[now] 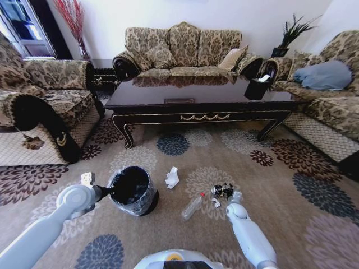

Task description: Move to the front of the table and pick up the trash from the floor, then place it into the trash bin.

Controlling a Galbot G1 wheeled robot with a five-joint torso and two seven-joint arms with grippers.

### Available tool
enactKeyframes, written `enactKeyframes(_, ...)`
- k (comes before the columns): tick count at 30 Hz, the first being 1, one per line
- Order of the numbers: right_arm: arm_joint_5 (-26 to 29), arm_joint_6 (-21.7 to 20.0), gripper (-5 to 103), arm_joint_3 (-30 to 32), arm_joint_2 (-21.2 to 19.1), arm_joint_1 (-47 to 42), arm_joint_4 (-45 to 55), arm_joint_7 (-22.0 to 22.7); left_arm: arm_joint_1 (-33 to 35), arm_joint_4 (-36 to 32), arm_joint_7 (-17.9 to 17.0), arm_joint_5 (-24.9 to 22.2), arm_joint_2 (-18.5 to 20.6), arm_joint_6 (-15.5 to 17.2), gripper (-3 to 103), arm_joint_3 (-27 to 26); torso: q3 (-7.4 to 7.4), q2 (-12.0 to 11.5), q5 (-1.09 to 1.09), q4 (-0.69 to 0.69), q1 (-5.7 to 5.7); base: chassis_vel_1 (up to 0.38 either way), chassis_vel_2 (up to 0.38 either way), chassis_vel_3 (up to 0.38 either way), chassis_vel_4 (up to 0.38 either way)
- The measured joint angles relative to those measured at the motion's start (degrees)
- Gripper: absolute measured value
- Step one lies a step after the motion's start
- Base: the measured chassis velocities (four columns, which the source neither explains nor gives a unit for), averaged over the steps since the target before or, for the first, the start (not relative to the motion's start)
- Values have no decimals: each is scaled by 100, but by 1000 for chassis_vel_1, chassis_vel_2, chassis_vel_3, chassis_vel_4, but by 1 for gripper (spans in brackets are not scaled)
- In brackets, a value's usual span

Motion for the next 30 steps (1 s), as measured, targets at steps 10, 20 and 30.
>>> enactKeyframes(10,-94,38,80,-45,144,-2,-273,-71,9,-41,-2,39,3,0,0,-18,0,0,0,0,0,0,0,0,0)
enactKeyframes(20,-85,47,44,-56,136,-48,-188,-96,71,-1,7,78,-38,1,0,-122,0,0,0,1,0,0,0,0,0)
enactKeyframes(30,-87,58,18,96,178,-190,-122,-96,-17,18,18,87,-34,2,0,-82,0,0,0,0,0,0,0,0,0)
